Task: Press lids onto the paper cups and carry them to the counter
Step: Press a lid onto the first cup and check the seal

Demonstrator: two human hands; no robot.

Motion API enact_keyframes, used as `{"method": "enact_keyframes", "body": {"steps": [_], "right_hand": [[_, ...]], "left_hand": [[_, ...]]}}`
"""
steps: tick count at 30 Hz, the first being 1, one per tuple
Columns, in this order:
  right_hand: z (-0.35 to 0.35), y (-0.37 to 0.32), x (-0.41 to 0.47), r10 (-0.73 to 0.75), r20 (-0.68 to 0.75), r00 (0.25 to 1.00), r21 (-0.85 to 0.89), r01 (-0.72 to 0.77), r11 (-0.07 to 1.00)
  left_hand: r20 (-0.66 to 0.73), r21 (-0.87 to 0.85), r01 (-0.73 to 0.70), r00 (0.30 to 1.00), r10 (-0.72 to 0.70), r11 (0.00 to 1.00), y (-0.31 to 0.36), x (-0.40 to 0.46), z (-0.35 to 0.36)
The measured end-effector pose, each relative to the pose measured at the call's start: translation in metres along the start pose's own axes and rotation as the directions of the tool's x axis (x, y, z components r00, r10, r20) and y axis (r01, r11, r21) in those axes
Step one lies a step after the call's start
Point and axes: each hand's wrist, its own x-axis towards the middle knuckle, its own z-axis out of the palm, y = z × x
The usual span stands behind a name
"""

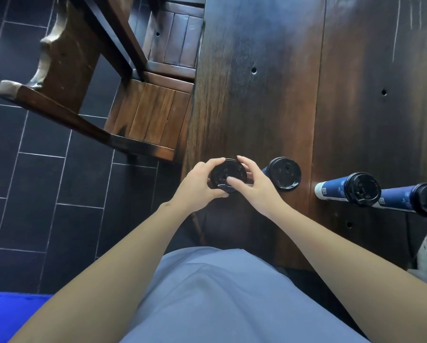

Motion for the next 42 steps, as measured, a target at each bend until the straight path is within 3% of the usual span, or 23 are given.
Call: {"method": "enact_keyframes", "body": {"steps": [3,7,14,27,35,42], "right_hand": [[-0.005,0.000,-0.008,-0.036,-0.043,0.998,-0.083,0.033,0.996],[-0.014,-0.005,-0.017,-0.031,-0.177,0.984,-0.072,0.019,0.997],[-0.012,-0.003,-0.013,-0.061,-0.034,0.998,-0.192,0.053,0.980],[-0.012,-0.018,0.006,-0.109,-0.038,0.993,-0.202,0.099,0.974],[-0.020,-0.039,-0.010,-0.218,0.026,0.976,-0.301,0.216,0.929],[-0.009,-0.060,-0.021,-0.242,-0.011,0.970,-0.231,0.233,0.945]], "left_hand": [[0.008,0.023,-0.020,1.000,0.020,1.000,0.001,0.003,0.000],[0.036,0.080,-0.034,0.999,0.031,0.996,0.001,0.005,-0.003],[0.025,0.048,-0.076,0.997,0.075,0.996,0.006,0.013,-0.002],[0.000,0.053,-0.057,0.998,0.057,0.997,0.011,0.022,-0.016],[0.173,0.207,-0.117,0.982,0.081,0.971,0.040,0.006,-0.037],[0.196,0.285,-0.091,0.980,0.034,0.954,0.052,-0.009,-0.061]]}}
